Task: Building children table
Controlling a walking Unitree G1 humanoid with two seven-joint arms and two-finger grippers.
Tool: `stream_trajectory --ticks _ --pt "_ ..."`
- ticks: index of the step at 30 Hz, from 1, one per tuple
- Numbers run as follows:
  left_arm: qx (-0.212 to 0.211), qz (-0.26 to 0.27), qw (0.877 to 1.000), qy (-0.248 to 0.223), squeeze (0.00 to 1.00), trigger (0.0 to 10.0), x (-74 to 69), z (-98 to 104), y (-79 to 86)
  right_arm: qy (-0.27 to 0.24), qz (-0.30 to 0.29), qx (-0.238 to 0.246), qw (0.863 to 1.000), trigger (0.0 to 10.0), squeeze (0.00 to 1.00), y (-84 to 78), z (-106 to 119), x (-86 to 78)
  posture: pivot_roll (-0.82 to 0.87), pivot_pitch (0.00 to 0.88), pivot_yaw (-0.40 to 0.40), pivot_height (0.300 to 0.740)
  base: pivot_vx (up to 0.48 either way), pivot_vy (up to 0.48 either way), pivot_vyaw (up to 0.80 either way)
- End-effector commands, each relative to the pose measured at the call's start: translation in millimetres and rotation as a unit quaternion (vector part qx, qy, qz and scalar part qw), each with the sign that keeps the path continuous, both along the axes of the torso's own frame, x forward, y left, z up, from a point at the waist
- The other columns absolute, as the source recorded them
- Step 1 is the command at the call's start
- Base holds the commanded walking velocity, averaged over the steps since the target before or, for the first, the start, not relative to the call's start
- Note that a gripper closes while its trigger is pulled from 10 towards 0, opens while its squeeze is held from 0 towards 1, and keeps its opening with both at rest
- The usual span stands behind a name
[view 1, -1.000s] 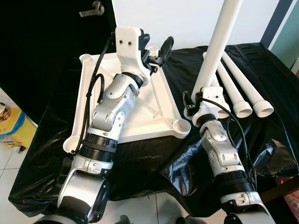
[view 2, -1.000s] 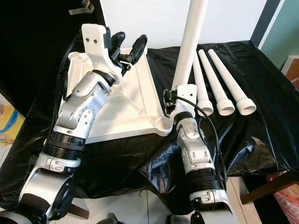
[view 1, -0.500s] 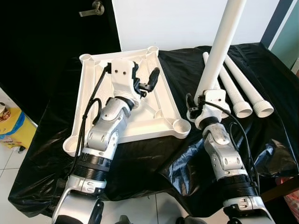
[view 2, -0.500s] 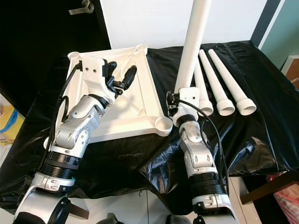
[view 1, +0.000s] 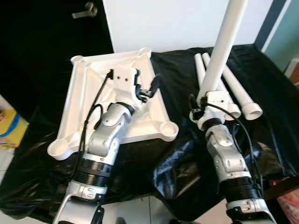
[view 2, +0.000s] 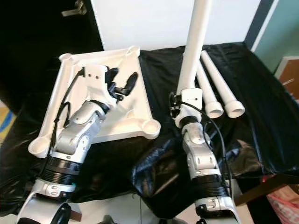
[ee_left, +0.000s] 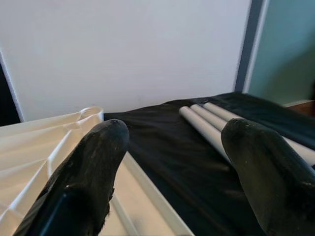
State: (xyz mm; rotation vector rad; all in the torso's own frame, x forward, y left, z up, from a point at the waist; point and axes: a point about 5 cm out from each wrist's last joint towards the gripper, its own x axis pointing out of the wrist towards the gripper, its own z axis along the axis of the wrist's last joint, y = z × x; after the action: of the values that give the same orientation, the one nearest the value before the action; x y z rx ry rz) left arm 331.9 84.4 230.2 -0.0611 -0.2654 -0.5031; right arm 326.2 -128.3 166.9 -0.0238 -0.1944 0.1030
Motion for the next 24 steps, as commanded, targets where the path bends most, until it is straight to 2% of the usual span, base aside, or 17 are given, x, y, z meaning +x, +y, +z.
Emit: stream_trajectory --ticks 1,18,24 --pt "0.006 0.0 1.0 0.002 0.0 10.0 -1.9 -1.4 -1.4 0.0 0.001 0.001 1.0 10.0 0.0 -0.1 -0.6 -1.3 -0.01 0.02 0.009 0.74 0.0 0.0 0.0" --pt "-0.009 0.017 1.0 0.014 0.0 10.0 0.1 -3.4 2.2 -0.001 0.004 -0.005 1.0 10.0 0.0 0.0 0.6 -1.8 -0.01 0.016 0.007 0.74 0.0 0.0 0.0" --pt "0.0 0.013 1.0 0.014 0.0 10.0 0.0 -3.5 1.4 -0.002 0.003 -0.006 1.0 10.0 0.0 0.1 1.2 -1.5 -0.01 0.019 0.007 0.74 0.0 0.0 0.0"
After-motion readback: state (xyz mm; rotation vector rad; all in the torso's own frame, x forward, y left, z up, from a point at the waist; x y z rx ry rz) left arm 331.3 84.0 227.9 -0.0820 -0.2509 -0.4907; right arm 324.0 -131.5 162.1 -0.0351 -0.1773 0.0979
